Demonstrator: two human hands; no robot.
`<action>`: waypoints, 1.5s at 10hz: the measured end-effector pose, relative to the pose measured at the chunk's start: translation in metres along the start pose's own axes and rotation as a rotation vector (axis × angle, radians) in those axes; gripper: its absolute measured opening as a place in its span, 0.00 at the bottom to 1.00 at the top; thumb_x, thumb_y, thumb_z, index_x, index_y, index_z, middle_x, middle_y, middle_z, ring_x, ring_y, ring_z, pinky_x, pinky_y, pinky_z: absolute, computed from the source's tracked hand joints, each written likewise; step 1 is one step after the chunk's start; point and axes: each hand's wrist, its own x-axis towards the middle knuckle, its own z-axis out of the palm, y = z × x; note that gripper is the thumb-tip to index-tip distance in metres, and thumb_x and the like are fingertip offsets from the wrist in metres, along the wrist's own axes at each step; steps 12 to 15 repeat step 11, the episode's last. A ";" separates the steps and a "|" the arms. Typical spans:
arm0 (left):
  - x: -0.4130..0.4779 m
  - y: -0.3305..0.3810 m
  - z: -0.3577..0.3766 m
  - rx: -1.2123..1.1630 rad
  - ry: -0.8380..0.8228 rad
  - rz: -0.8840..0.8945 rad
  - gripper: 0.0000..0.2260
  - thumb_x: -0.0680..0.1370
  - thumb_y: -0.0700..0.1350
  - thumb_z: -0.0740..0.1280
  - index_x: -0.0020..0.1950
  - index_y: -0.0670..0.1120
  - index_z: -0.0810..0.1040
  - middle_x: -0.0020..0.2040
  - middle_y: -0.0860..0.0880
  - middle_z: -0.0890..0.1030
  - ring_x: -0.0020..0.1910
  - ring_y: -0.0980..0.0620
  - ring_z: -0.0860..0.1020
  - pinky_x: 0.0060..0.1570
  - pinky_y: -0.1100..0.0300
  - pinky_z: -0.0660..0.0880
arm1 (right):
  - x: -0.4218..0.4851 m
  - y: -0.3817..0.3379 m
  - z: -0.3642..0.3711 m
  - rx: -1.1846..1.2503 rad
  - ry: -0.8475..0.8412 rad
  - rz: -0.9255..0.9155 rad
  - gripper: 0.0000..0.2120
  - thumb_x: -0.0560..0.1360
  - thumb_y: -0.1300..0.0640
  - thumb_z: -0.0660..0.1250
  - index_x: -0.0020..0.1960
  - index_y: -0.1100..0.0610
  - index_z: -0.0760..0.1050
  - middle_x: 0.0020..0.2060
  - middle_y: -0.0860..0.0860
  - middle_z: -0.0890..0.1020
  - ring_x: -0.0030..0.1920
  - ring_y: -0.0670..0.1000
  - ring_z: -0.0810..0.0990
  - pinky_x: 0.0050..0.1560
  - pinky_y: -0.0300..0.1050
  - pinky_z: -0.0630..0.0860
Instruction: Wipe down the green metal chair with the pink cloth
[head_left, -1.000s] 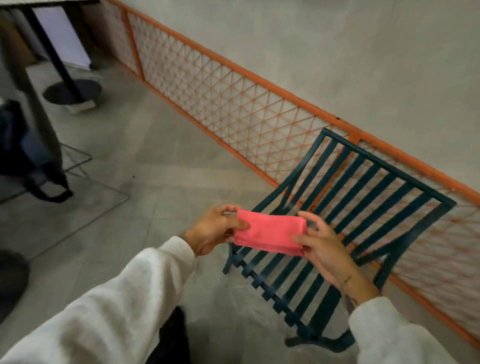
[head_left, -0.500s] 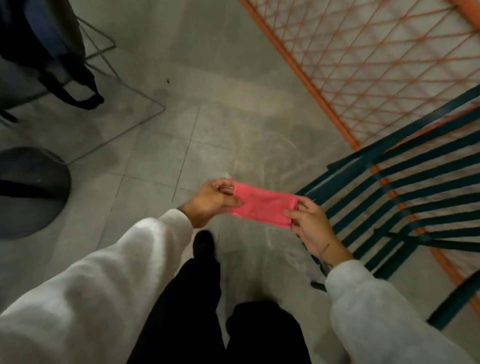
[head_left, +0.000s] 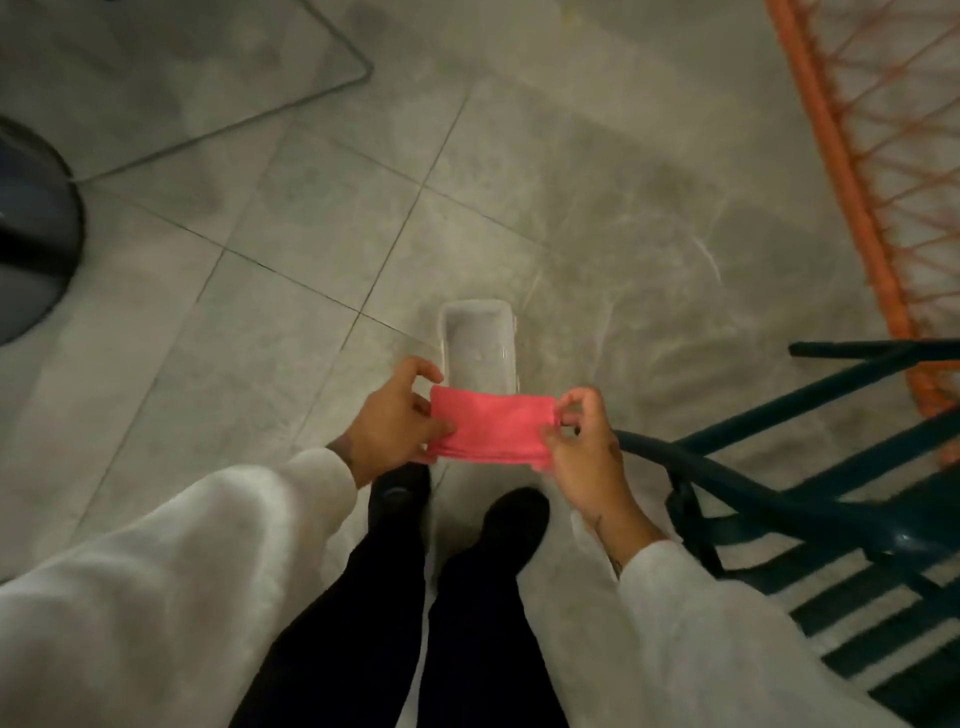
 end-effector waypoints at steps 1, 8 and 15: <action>0.067 -0.042 0.017 0.188 0.148 0.082 0.12 0.73 0.38 0.73 0.51 0.49 0.75 0.45 0.47 0.81 0.42 0.47 0.81 0.38 0.64 0.81 | 0.061 0.039 0.028 -0.149 -0.044 -0.104 0.07 0.80 0.62 0.64 0.51 0.52 0.77 0.50 0.45 0.78 0.51 0.47 0.78 0.46 0.35 0.76; 0.258 -0.129 0.070 0.540 0.120 0.147 0.08 0.78 0.40 0.63 0.46 0.46 0.82 0.37 0.51 0.76 0.36 0.54 0.75 0.44 0.64 0.71 | 0.228 0.131 0.160 -0.416 -0.238 -0.174 0.16 0.78 0.60 0.63 0.54 0.42 0.83 0.49 0.43 0.84 0.42 0.40 0.79 0.46 0.24 0.72; 0.240 -0.097 0.045 0.780 0.066 0.138 0.08 0.78 0.42 0.63 0.50 0.44 0.81 0.48 0.43 0.82 0.43 0.44 0.81 0.45 0.55 0.78 | 0.213 0.103 0.136 -0.769 -0.187 -0.073 0.16 0.81 0.59 0.58 0.67 0.59 0.74 0.63 0.59 0.73 0.60 0.60 0.77 0.62 0.50 0.74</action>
